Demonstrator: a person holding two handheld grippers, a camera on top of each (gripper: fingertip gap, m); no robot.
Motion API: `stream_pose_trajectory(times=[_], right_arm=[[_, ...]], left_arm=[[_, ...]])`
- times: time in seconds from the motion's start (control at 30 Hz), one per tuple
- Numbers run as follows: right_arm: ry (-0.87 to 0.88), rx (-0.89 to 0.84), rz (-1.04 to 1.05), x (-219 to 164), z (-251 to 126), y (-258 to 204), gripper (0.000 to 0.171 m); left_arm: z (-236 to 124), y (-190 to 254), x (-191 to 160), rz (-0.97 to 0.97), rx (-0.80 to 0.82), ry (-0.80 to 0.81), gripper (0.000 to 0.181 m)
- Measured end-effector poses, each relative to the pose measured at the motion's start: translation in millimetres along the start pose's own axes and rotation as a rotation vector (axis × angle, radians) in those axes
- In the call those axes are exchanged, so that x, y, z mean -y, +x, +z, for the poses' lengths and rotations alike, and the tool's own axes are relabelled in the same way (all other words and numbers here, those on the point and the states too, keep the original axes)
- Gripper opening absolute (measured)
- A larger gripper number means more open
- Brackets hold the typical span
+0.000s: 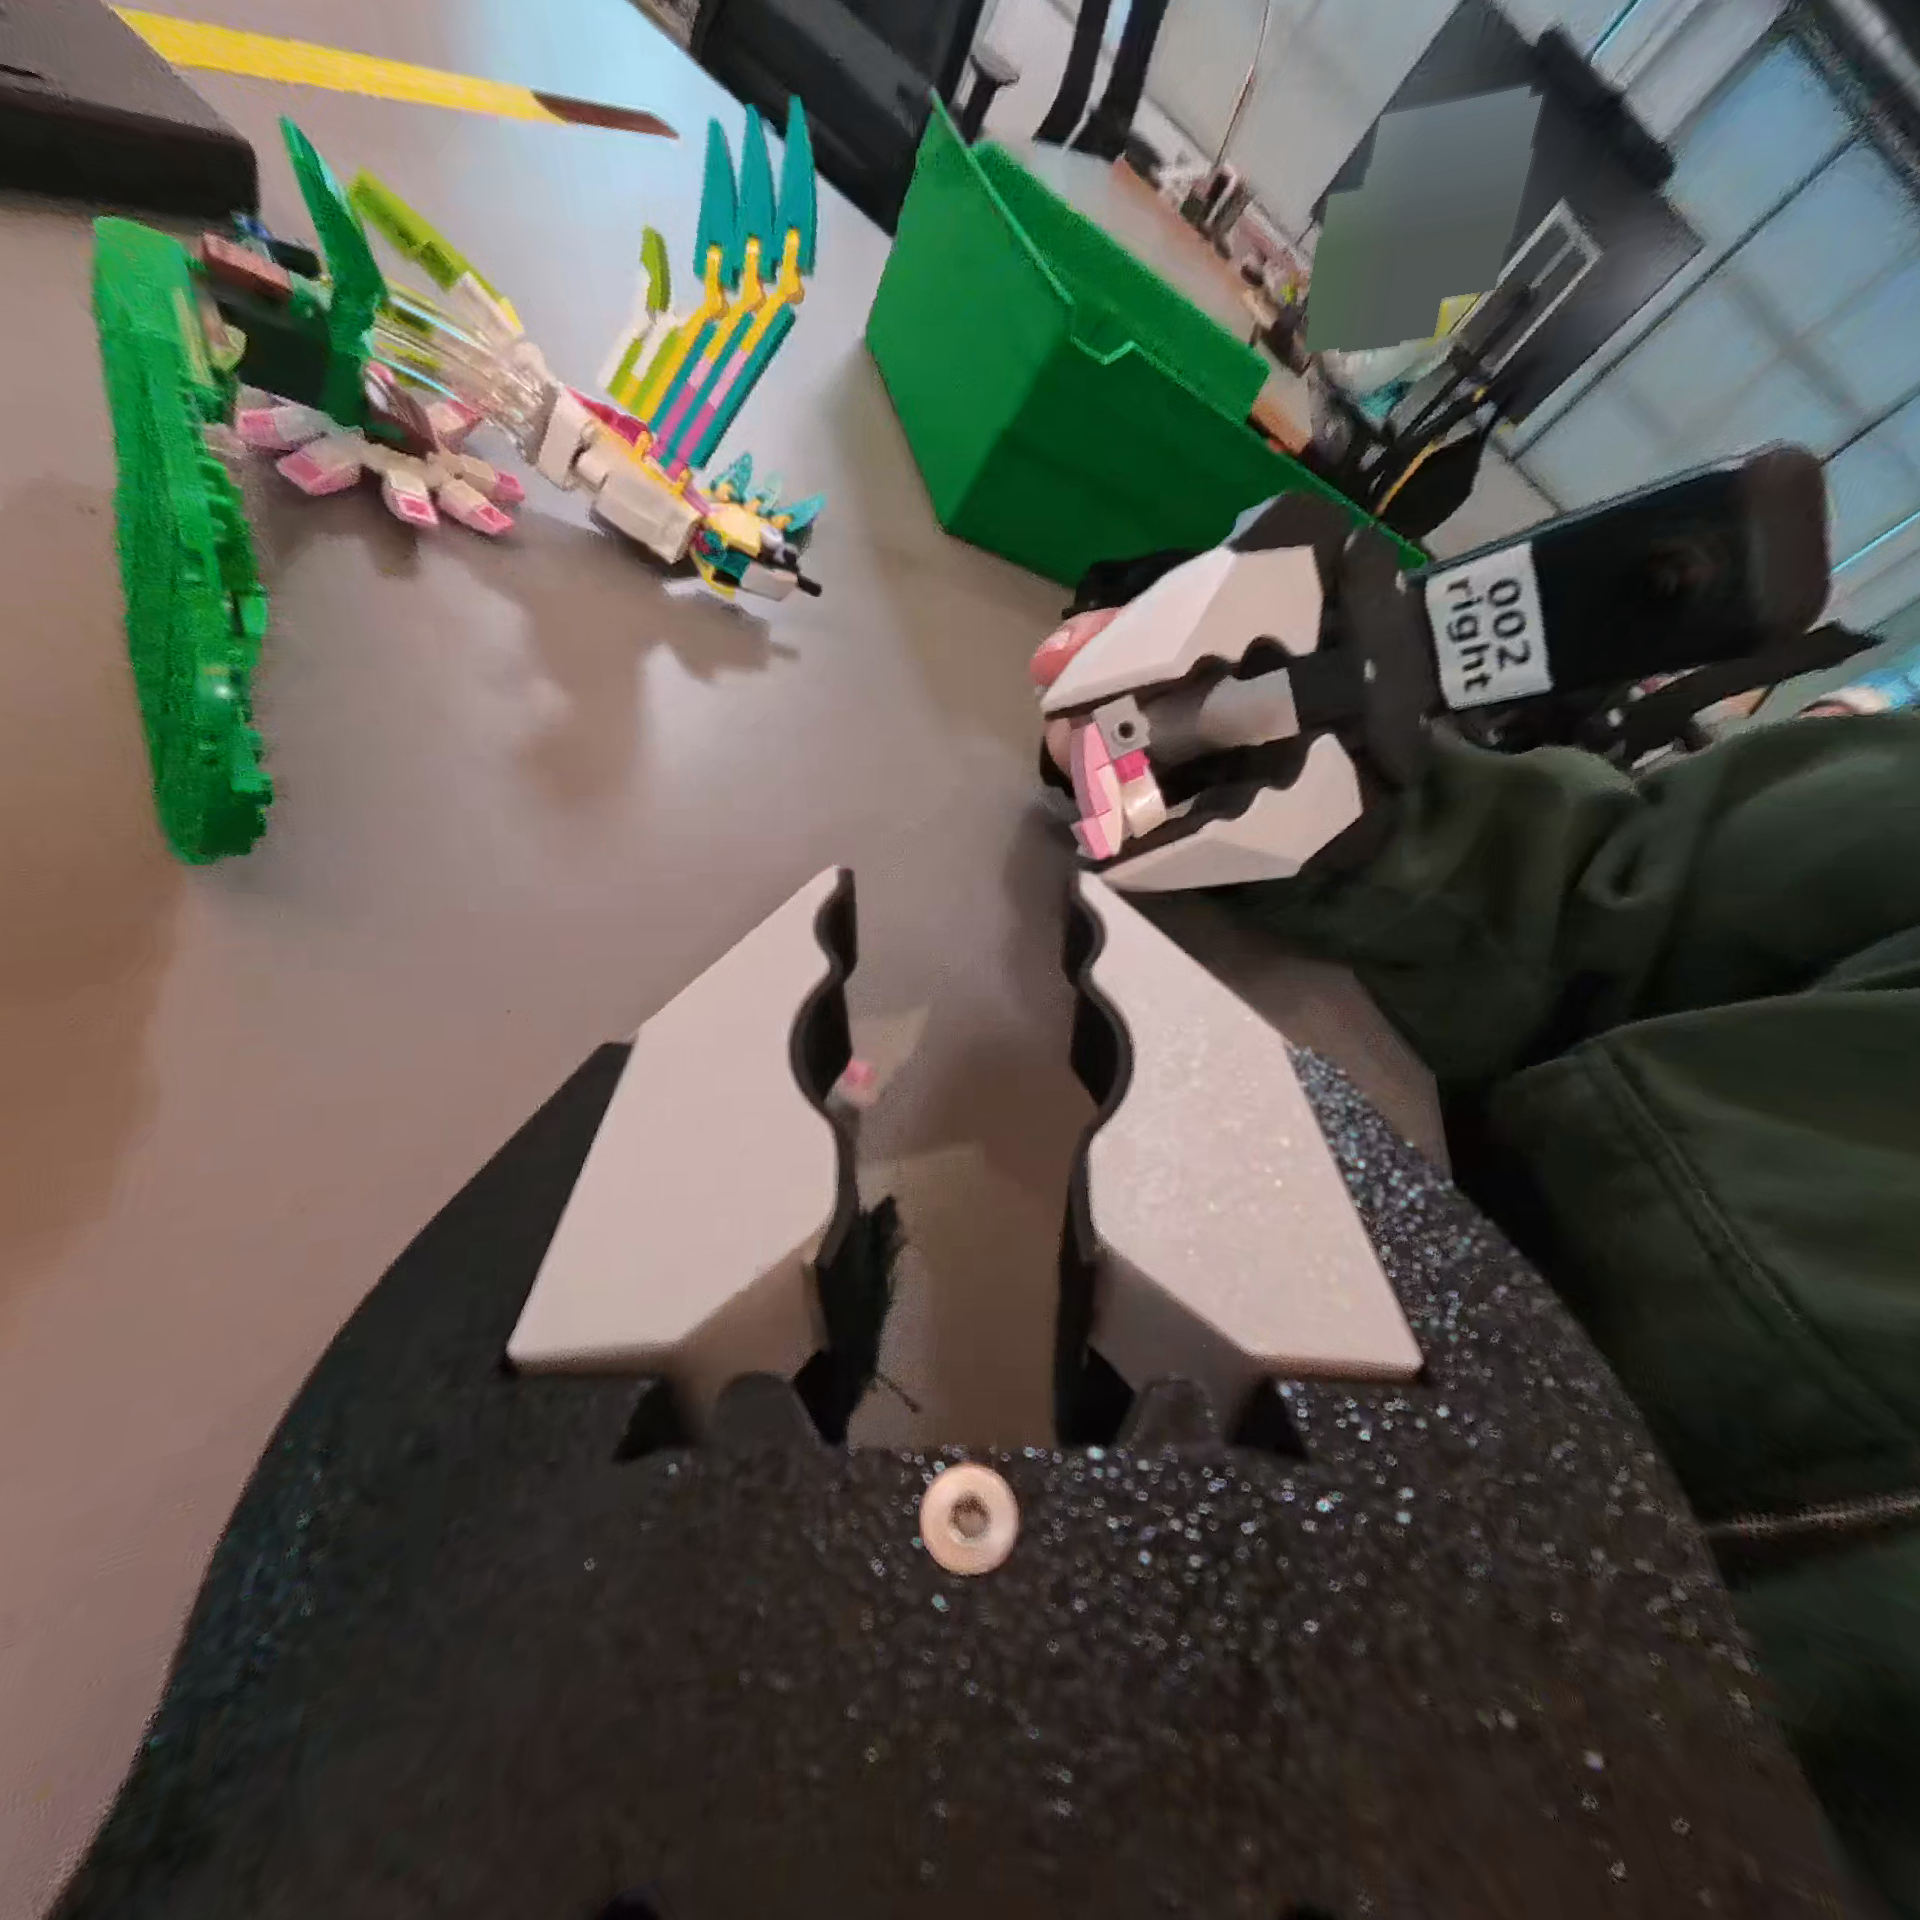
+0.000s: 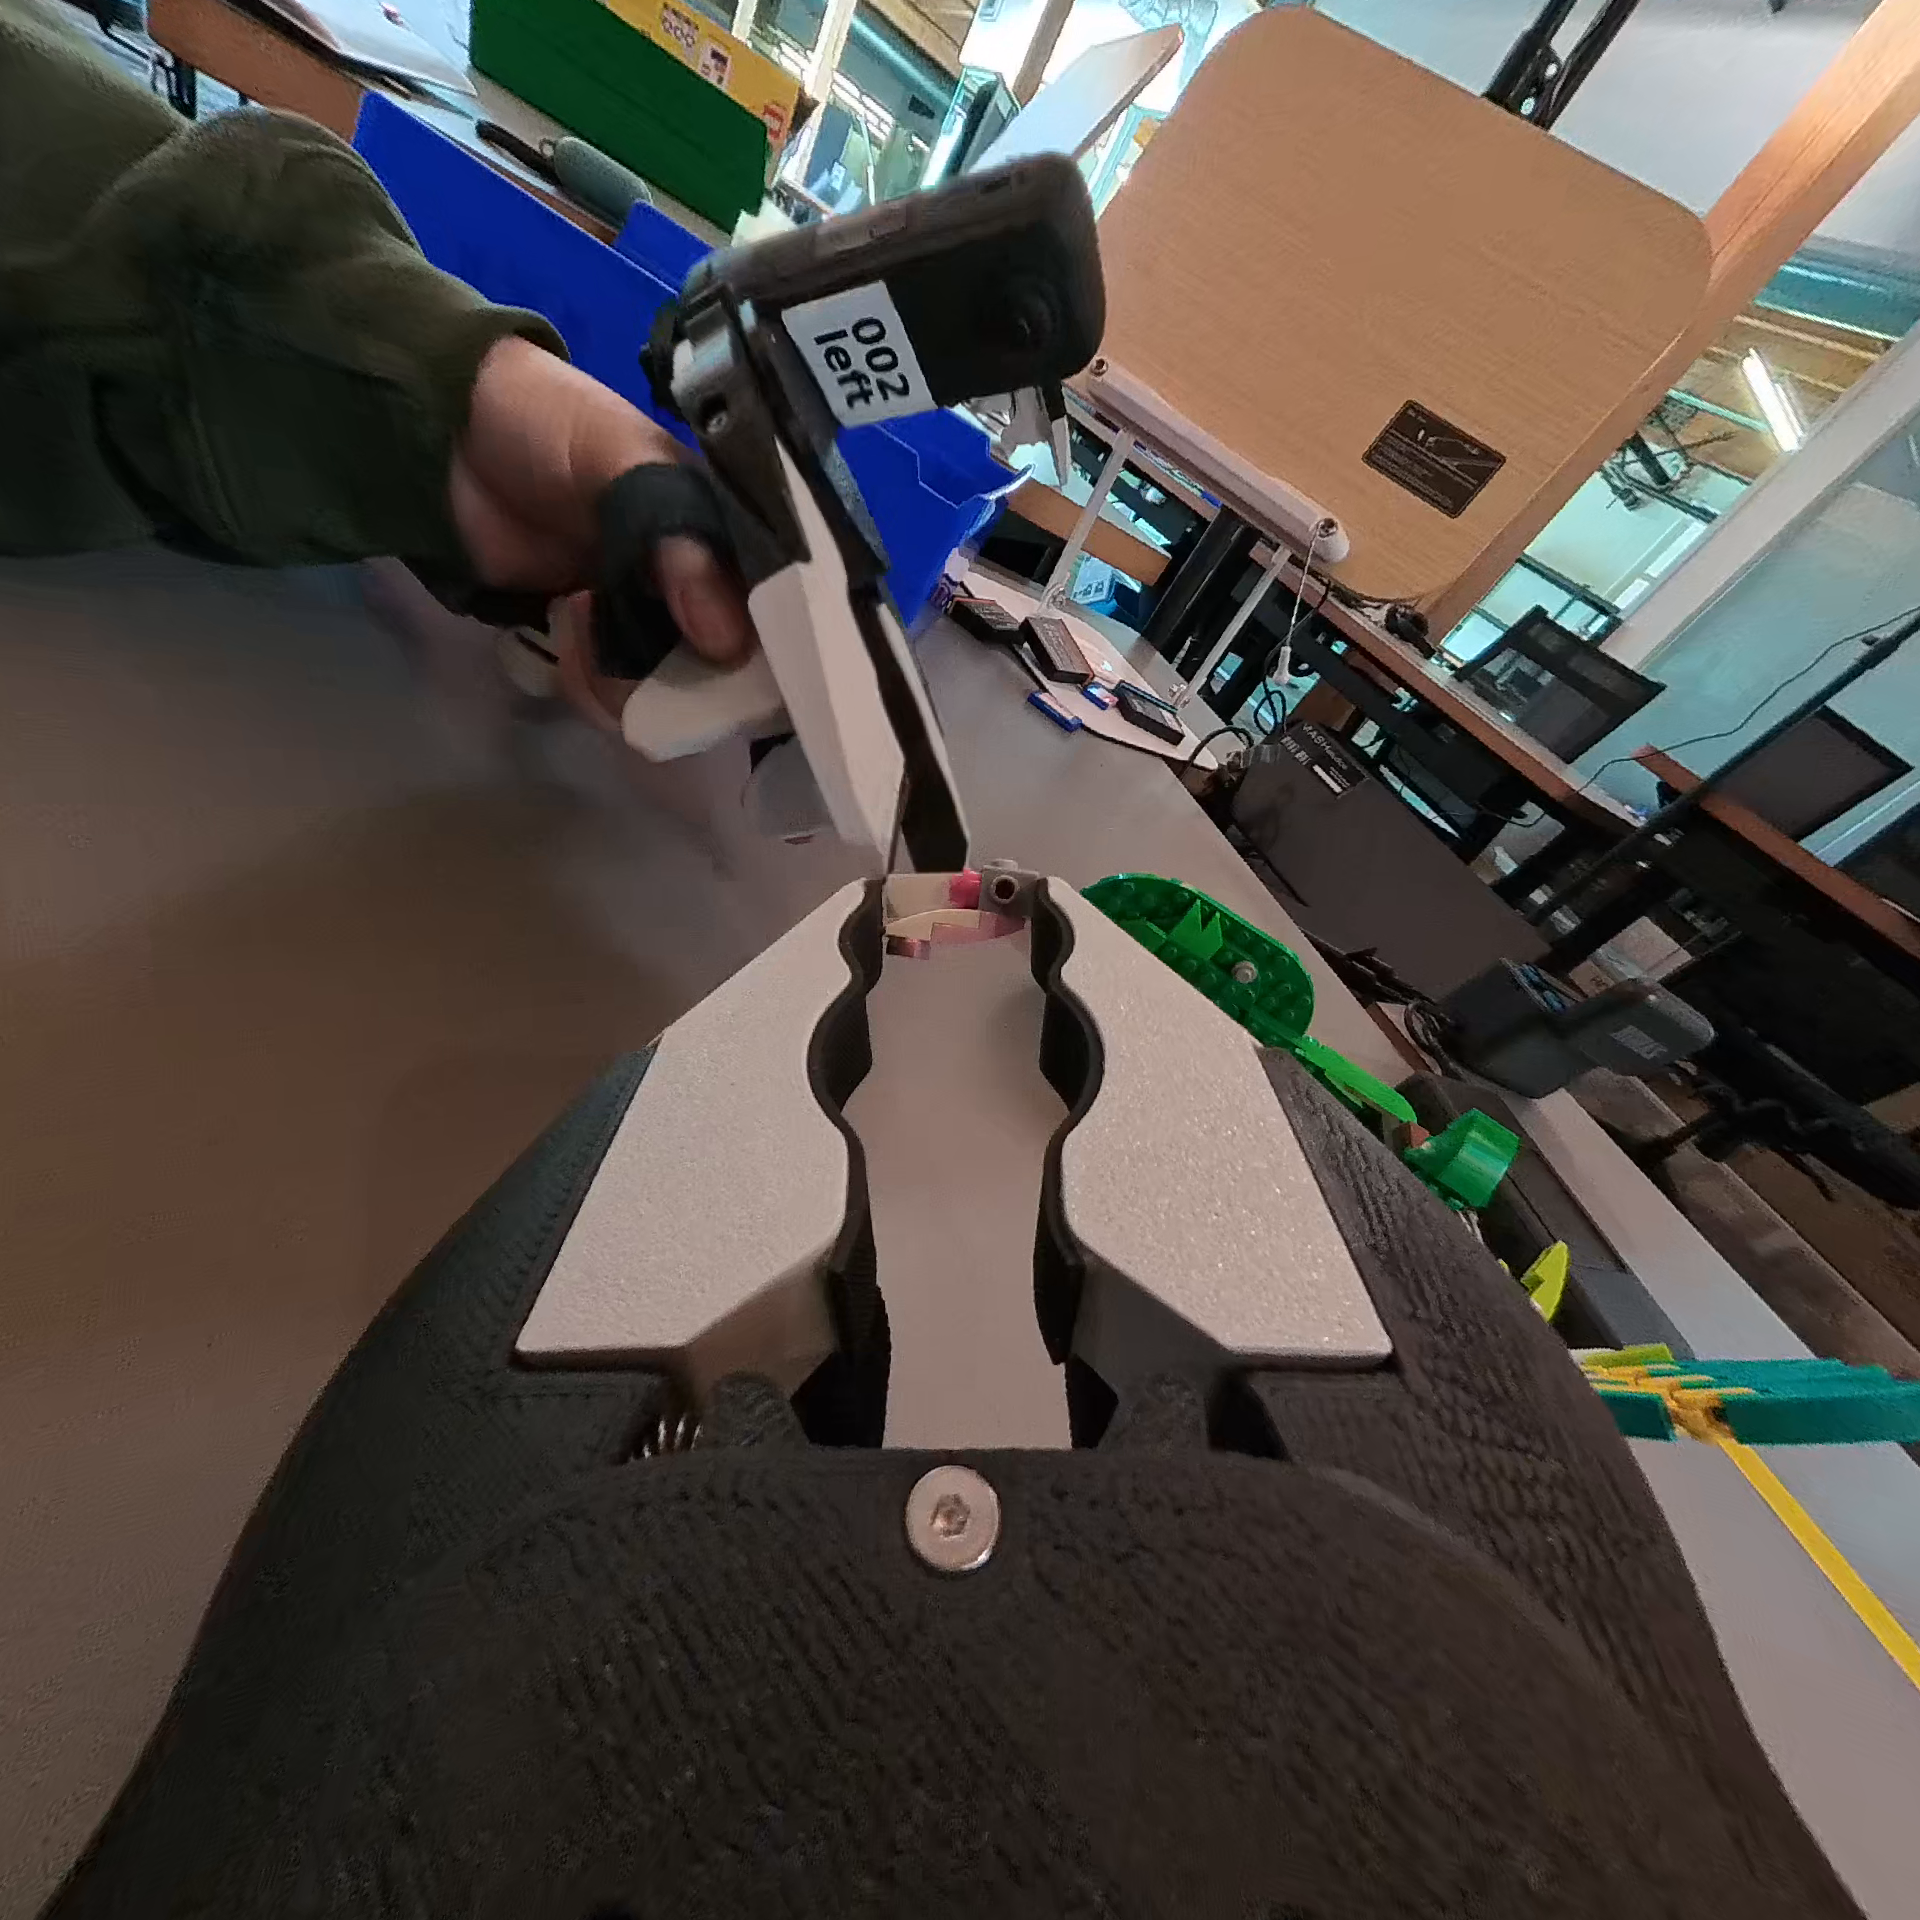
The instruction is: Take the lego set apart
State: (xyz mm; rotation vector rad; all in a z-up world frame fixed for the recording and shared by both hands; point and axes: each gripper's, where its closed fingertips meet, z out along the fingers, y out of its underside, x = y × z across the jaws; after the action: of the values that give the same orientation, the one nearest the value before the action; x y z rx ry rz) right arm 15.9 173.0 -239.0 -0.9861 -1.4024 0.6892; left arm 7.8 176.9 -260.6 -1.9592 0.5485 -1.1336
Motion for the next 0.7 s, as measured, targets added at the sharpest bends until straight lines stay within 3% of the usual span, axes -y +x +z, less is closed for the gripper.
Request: stream_pose_trajectory(times=[0.13,0.33,0.53,0.7], right_arm=[[0.017,0.015,-0.002,4,0,-4,0.027],[0.042,0.016,0.013,9,-1,-4,0.026],[0.047,0.118,0.508,5,-1,5,0.021],[0.1,0.203,0.708,10,-2,4,0.006]], left_arm=[[4,25,7,-0.059,-0.163,0.052,0.038],[4,37,7,-0.048,-0.246,0.074,0.008],[0,27,20,0.134,-0.094,0.14,0.008],[2,25,18,0.196,-0.054,0.116,0.007]])
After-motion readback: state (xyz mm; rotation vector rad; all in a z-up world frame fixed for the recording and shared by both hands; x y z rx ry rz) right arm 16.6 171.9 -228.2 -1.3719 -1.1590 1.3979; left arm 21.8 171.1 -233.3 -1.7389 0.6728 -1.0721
